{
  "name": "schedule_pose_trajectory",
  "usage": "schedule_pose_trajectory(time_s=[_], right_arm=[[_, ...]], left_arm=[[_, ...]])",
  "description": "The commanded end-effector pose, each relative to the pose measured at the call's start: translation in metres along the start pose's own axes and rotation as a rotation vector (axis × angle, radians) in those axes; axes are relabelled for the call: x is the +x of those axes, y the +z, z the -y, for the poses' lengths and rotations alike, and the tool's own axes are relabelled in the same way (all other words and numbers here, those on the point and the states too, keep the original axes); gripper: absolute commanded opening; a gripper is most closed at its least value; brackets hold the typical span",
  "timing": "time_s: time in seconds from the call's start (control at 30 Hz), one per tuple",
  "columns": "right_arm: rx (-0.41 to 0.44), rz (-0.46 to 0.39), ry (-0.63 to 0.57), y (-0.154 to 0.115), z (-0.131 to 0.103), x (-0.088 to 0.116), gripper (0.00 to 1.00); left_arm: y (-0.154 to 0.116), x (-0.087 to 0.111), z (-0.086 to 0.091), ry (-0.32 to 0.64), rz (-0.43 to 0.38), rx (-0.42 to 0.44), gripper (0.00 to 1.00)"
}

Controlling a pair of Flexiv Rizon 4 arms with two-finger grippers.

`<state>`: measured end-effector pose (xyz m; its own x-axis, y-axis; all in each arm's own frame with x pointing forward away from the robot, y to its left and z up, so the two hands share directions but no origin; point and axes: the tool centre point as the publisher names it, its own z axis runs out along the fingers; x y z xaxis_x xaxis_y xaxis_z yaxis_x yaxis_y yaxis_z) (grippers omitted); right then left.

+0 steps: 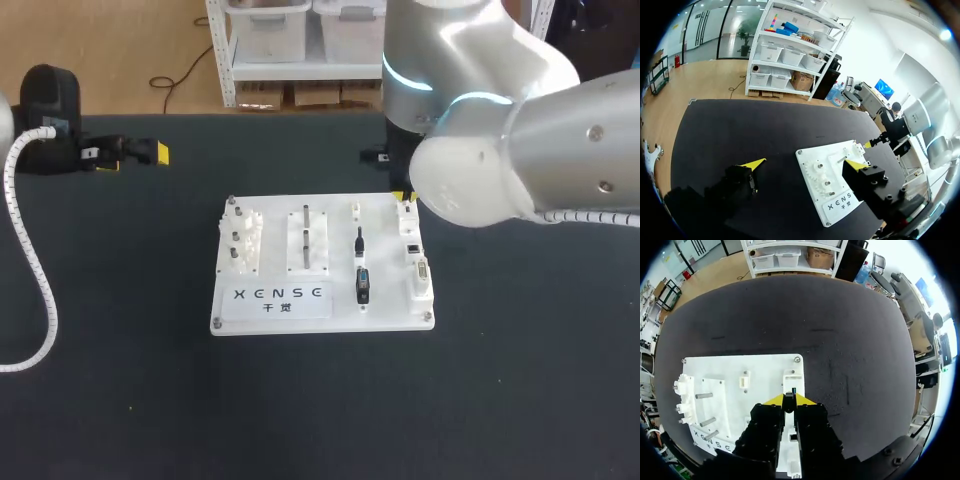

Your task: Insert the USB connector, Ethernet cable, and multi-pin plug into their matching sockets one by one.

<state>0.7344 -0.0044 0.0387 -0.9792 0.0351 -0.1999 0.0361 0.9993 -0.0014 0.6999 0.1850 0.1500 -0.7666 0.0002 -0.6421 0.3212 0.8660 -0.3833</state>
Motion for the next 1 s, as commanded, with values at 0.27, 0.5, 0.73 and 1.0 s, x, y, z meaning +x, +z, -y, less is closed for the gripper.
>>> schedule_pose_trajectory(time_s=[0.27,0.5,0.73,1.0], right_arm=[[0.01,-0.003,0.008,0.004,0.004,0.002,0.0],[0.015,-0.008,0.014,0.006,0.005,0.003,0.0],[0.013,-0.01,0.018,0.009,0.004,0.002,0.0],[0.019,-0.016,0.014,0.013,0.004,0.002,0.0]], left_arm=[[0.0,0.0,0.0,0.0,0.0,0.0,1.0],[0.0,0.0,0.0,0.0,0.0,0.0,1.0],[0.0,0.0,0.0,0.0,0.0,0.0,1.0],[0.0,0.0,0.0,0.0,0.0,0.0,1.0]])
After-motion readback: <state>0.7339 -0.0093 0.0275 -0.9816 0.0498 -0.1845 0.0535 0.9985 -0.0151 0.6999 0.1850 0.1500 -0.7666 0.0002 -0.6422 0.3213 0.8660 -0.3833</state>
